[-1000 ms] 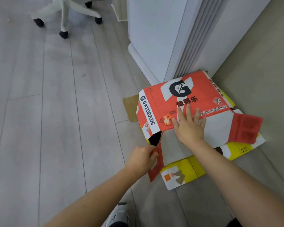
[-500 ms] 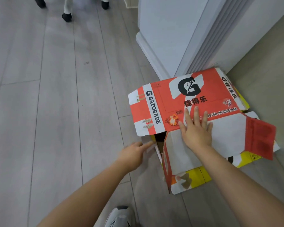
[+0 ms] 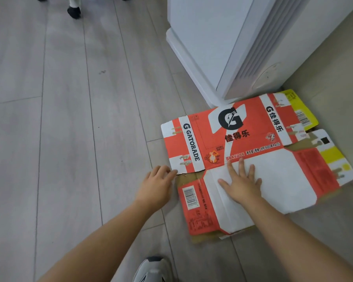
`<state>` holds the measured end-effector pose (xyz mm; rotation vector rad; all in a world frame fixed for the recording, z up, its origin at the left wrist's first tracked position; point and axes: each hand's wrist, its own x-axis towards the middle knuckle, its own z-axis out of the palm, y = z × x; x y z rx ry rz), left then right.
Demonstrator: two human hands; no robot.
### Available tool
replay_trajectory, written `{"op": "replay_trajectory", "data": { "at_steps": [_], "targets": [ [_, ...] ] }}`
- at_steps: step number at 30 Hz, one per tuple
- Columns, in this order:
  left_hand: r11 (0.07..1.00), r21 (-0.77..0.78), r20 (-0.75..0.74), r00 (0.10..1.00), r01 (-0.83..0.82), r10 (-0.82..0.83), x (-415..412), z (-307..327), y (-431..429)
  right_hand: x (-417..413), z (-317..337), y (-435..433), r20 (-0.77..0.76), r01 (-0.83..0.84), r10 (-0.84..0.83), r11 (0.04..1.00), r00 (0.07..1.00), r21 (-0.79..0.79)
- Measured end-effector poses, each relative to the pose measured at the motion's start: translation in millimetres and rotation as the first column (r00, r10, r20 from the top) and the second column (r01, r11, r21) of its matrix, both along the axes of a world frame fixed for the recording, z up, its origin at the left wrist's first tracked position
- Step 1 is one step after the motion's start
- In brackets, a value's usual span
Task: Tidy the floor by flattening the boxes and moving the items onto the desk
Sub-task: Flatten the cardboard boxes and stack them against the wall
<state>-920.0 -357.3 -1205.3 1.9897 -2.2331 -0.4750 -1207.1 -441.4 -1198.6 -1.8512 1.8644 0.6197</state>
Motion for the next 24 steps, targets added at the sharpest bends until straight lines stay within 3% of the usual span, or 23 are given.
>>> {"op": "replay_trajectory", "data": {
  "at_steps": [2,5,9,12,16,24],
  "targets": [
    [0.998,0.049,-0.013,1.000,0.024,-0.023,-8.5,2.0,-3.4,5.1,-4.9,0.4,-0.001,0.030,-0.030,0.999,1.000,0.010],
    [0.968,0.248,-0.025,0.999,0.037,-0.031,-23.8,-1.3,-10.8,20.5,-4.2,7.8,0.018,0.049,-0.048,0.998,0.999,-0.035],
    [0.920,0.388,-0.001,0.998,0.058,-0.063,-31.6,-15.3,-12.1,55.2,-5.2,60.2,0.098,-0.128,0.127,0.992,0.987,0.003],
    [0.904,0.412,0.028,0.990,0.116,-0.140,-25.9,-17.2,-11.2,70.9,-9.9,94.2,0.039,-0.215,0.214,0.976,0.976,0.033],
    [0.874,0.441,0.049,0.966,0.206,-0.252,-11.2,-15.9,-12.6,76.7,-10.7,105.8,0.002,-0.203,0.203,0.979,0.979,0.007],
    [0.907,0.356,0.031,0.967,0.227,-0.255,-28.4,-24.1,-13.9,82.5,-7.4,119.8,0.025,-0.112,0.112,0.994,0.993,0.020]
  ]
}}
